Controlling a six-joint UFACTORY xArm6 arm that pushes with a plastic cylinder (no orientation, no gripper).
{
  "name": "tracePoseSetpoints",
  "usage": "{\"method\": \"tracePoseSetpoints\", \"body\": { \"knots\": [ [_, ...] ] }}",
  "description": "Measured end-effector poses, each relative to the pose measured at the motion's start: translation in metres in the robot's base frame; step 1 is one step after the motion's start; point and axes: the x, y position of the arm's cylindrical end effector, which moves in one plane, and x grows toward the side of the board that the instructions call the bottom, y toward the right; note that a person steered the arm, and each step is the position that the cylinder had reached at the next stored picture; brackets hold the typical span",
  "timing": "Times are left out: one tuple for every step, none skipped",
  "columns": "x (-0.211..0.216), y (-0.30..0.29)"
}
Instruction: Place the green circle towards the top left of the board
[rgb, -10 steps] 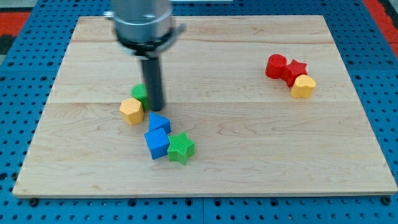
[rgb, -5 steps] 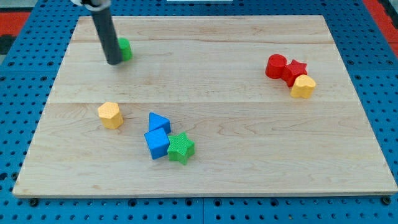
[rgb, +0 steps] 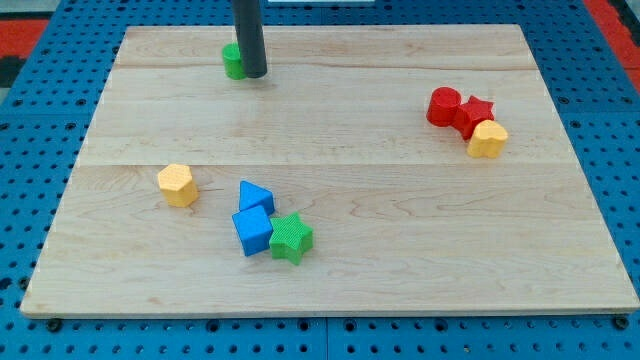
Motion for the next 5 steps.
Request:
{"method": "tracePoseSetpoints", "body": {
  "knots": [
    [-0.033, -0.046],
    [-0.032, -0.048],
    [-0.032, -0.047],
    [-0.032, -0.046],
    [-0.029, 0.000]
  ]
}}
